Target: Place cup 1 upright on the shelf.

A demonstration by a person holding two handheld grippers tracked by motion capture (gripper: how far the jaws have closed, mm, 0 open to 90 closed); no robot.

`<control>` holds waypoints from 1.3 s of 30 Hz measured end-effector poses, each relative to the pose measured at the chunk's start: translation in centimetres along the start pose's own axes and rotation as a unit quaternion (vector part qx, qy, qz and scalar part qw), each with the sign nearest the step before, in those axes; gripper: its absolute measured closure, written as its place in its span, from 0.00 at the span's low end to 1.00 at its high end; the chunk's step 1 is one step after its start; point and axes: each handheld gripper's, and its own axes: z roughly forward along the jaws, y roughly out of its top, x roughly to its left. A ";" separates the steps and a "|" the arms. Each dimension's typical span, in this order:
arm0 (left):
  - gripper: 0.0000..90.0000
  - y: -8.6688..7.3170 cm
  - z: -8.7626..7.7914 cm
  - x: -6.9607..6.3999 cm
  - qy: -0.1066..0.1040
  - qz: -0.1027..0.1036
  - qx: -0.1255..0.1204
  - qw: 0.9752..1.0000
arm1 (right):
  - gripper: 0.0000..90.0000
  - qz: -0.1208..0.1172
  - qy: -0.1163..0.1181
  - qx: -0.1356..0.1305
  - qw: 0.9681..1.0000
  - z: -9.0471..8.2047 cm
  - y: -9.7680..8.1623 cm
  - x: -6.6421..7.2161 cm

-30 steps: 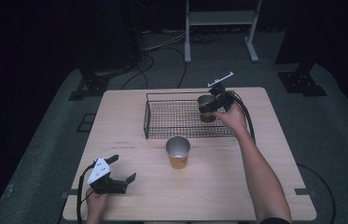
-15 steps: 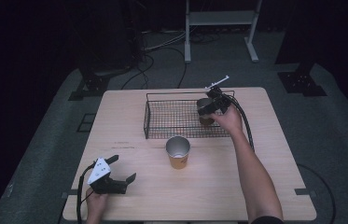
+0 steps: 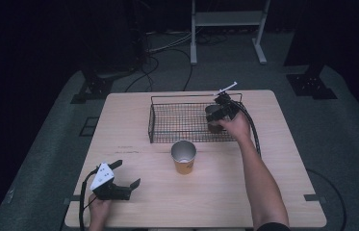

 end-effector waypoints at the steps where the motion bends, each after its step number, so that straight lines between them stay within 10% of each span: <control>1: 0.00 0.0 0.0 0.0 0.000 0.000 0.000 1.000 | 0.19 0.000 0.000 0.000 1.000 0.0 0.0 0.0; 39: 0.00 0.0 0.0 0.0 -0.001 0.001 -0.001 1.000 | 0.10 -0.013 -0.008 -0.021 1.000 -0.2 -1.7 0.5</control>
